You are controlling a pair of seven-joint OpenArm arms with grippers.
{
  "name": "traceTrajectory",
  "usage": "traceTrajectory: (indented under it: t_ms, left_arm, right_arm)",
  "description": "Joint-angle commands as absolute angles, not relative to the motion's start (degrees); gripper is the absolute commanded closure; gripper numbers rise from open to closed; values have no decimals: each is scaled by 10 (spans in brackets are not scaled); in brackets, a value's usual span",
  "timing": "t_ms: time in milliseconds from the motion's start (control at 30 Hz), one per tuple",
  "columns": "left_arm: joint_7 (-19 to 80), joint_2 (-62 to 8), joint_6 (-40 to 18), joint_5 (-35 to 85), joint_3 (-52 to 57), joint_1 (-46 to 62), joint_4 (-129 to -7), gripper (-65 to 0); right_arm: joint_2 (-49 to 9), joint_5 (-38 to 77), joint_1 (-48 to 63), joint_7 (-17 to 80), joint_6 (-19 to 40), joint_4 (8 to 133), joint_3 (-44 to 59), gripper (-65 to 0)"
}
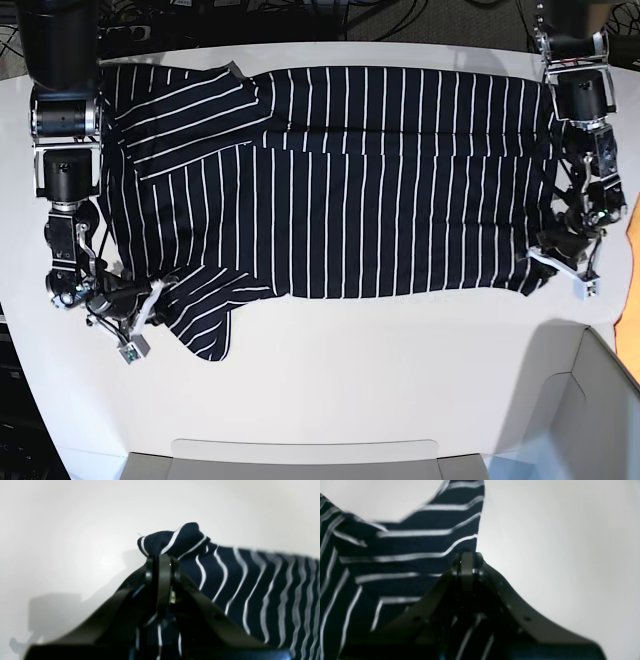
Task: Fold the T-shirt properly
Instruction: 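Fold the hem up over the folded collar edge with both grippers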
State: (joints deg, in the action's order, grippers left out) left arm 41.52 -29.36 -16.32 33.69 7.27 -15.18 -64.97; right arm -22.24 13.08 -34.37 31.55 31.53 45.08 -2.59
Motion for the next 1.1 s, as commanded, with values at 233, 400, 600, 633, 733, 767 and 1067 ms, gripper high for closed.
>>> traceTrajectory:
  t_ms: [233,400,600,633,733,767,1067]
  left_arm:
    - [420,-307,-165,339,84,-134,-696,0]
    - [420,-308,-165,339,84,-116,-713,0]
    - [420,-309,-164,339,84,-95,-735,0]
    - [420,-309,-164,338,84,-91,-736,0]
    - [420,-309,-162,338,84,-83,-736,0]
    - [420,-309,-162,338,85,-80,-736,0]
    - [451,-324,-163,339,106,-66,-737,0]
  right_arm:
    - [-233,138,-296,364,315,589,33,0]
    - [-233,138,-266,400,315,634,60,0]
    - [-236,138,-222,402,315,681,61,0]
    - [-236,138,-215,402,315,688,61,0]
    - [-236,138,-190,402,315,715,61,0]
    - [-236,138,-182,402,315,725,61,0]
    - [-219,138,-119,451,316,831,140,0]
